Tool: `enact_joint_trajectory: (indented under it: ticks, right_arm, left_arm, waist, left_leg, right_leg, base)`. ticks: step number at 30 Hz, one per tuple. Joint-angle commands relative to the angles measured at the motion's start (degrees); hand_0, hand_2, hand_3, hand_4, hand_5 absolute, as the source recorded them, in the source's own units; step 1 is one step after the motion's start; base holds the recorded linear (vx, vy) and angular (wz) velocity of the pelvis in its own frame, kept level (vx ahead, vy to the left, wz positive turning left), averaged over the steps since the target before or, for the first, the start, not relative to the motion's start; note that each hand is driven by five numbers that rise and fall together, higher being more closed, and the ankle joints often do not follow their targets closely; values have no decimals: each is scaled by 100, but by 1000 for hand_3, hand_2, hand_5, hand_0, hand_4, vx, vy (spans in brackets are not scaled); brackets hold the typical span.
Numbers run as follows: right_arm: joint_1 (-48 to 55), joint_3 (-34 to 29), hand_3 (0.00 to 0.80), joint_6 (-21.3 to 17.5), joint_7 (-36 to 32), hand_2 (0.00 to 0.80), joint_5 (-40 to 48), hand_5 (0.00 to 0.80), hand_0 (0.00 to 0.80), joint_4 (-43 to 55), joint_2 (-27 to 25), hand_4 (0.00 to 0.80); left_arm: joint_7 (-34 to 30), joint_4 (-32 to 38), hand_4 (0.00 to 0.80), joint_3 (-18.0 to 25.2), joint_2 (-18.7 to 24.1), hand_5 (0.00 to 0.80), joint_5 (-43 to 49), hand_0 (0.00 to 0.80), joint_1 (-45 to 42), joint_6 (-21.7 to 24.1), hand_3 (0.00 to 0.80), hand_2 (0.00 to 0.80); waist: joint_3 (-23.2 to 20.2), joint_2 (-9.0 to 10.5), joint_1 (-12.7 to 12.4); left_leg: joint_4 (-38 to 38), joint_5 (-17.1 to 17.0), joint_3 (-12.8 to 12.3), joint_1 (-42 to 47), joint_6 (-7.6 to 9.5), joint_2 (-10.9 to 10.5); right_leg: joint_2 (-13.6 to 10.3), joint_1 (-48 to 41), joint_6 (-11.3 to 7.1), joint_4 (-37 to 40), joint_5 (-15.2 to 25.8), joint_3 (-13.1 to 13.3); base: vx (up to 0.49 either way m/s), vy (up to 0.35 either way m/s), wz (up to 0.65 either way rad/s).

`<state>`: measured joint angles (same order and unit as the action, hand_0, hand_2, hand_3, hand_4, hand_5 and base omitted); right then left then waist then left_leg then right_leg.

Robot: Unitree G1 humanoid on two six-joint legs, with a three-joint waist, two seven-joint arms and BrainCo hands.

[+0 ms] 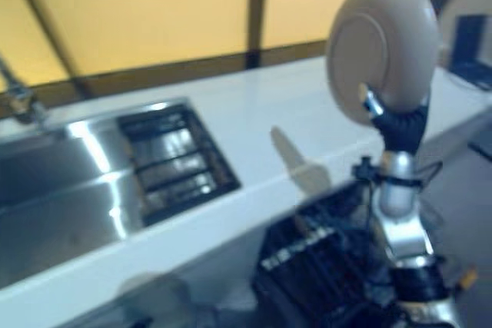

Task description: Take plates into dishwasher

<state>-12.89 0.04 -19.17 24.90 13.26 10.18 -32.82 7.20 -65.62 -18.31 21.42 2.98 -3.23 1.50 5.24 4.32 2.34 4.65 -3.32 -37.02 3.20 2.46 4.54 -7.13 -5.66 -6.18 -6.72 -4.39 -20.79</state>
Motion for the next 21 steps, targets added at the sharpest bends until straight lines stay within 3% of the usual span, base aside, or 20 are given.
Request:
enact_joint_trajectory:
  ticks: [1, 4, 5, 12, 15, 21]
  right_arm:
    - [-211, -490, 800, 10, 196, 800, -17, 800, 800, 399, -465, 800]
    - [-131, -552, 800, 93, 285, 800, -97, 800, 800, 385, -588, 800]
    - [11, -668, 800, 171, 303, 800, -247, 800, 800, 394, -703, 800]
    - [355, -1031, 800, 469, 205, 800, -625, 800, 800, 408, -1017, 800]
    - [489, -1099, 800, 540, -114, 800, -654, 800, 800, 346, -1123, 800]
    - [719, -1077, 800, 877, -1011, 800, -806, 800, 800, 117, -1346, 800]
  left_arm:
    - [199, -136, 0, 159, -143, 0, -121, 0, 489, 71, 0, 0]
    - [200, -81, 0, 131, -208, 0, -59, 0, 541, 79, 0, 0]
    - [228, -33, 0, 89, -312, 0, -57, 0, 575, 132, 0, 0]
    - [189, 24, 0, -18, -507, 0, 104, 0, 580, 225, 0, 0]
    - [212, 33, 0, -16, -542, 0, 94, 0, 570, 213, 0, 0]
    - [143, -34, 0, 32, -475, 0, 50, 0, 658, 234, 0, 0]
  waist:
    - [184, -9, 103]
    - [216, 21, 149]
    - [248, 41, 255]
    - [256, -13, 477]
    - [254, -82, 546]
    - [265, -202, 663]
  left_leg:
    - [-202, 865, 908, 85, 199, -178]
    - [-287, 793, 964, -24, 84, -104]
    - [-320, 694, 1023, -121, -24, -39]
    - [-242, 454, 1293, -237, -236, 86]
    - [-194, 384, 1461, -255, -300, 108]
    - [-171, 359, 1401, -284, -370, 110]
  right_leg:
    - [369, -194, 280, 317, -160, 318]
    - [449, -177, 372, 444, -132, 418]
    - [523, -150, 487, 517, -127, 538]
    - [667, -5, 722, 564, -153, 702]
    - [691, 49, 768, 578, -161, 780]
    - [642, 179, 776, 567, -186, 747]
  base:
    - [-229, -457, -77]
    - [-188, -333, -60]
    - [-219, -354, 5]
    - [-183, -274, 7]
    - [-103, -100, 3]
    - [-52, 23, 0]
